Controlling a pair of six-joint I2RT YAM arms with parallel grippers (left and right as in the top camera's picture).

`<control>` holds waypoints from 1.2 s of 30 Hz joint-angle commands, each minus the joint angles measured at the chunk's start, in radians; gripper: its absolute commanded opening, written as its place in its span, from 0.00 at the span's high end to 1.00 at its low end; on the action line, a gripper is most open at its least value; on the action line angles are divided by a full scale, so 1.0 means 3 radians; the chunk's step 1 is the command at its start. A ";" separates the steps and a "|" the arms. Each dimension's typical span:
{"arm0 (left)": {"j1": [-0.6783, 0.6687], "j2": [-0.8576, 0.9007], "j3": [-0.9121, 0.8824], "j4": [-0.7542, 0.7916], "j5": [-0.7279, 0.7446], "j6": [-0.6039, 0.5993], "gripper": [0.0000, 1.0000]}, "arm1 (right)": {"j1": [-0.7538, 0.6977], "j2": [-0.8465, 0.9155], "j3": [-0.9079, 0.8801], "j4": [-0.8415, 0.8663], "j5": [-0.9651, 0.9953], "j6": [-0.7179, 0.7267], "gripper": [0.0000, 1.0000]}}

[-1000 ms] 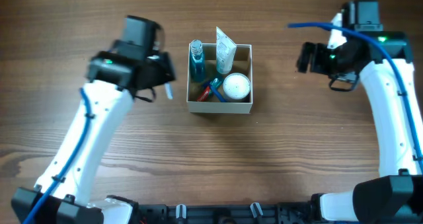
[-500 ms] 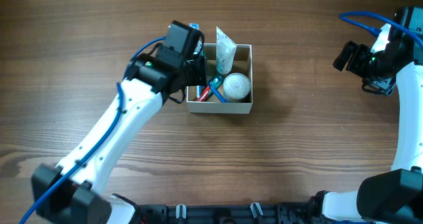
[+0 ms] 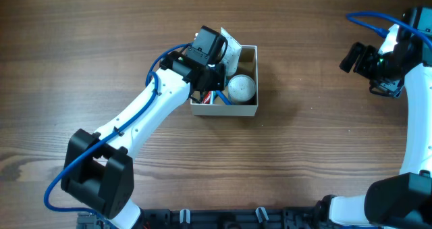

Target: Pack container

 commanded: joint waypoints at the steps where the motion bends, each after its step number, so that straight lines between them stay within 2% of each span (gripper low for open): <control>1: -0.0013 0.0000 0.0019 0.0013 0.0003 0.0071 0.71 | 0.0010 0.0031 -0.0009 -0.0003 -0.0042 0.0028 0.00; 2: -0.0013 0.0000 0.0019 0.0014 0.0003 0.0071 0.54 | 0.0010 0.0031 -0.0009 -0.0003 -0.0042 0.0028 0.00; 3: -0.0013 0.0000 0.0019 0.0013 0.0003 0.0071 0.48 | 0.0010 0.0031 -0.0009 -0.0004 -0.0042 0.0029 0.00; 5: -0.0013 -0.0001 0.0019 0.0013 0.0004 0.0071 0.26 | 0.0010 0.0031 -0.0009 -0.0004 -0.0042 0.0028 0.00; 8: -0.0013 -0.0075 0.0020 -0.0038 0.0004 0.0069 0.04 | 0.0011 0.0031 -0.0009 -0.0011 -0.0058 -0.0008 0.00; 9: -0.0013 -0.0130 0.0020 -0.0084 0.0001 0.0069 0.00 | 0.0018 0.0031 -0.0009 -0.0022 -0.0158 -0.0127 0.00; 11: -0.0013 -0.0248 0.0020 -0.0163 -0.0003 0.0064 0.00 | 0.0064 0.0031 -0.0009 -0.0023 -0.0258 -0.0226 0.00; 15: 0.0121 -0.0556 0.0020 -0.0376 -0.0314 -0.0277 0.00 | 0.0300 0.0031 -0.0008 0.0053 -0.0169 -0.0296 0.00; 23: 0.1184 -0.0804 0.0019 -0.0464 -0.0282 -0.0370 0.00 | 0.0987 0.0031 -0.0008 0.0702 0.0074 -0.0407 0.00; 31: 0.1783 -0.0754 0.0019 -0.0404 -0.0287 -0.0370 0.00 | 0.1116 0.0031 -0.0008 0.1387 0.0071 -0.0376 0.00; 34: 0.1905 -0.0755 0.0019 -0.0352 -0.0284 -0.0371 0.00 | 0.1118 0.0031 -0.0008 0.1331 -0.0095 -0.0581 0.00; 36: 0.1985 -0.0764 0.0019 -0.0439 -0.0177 -0.0371 0.00 | 0.1118 0.0011 -0.0008 0.1209 -0.0114 -0.0533 0.00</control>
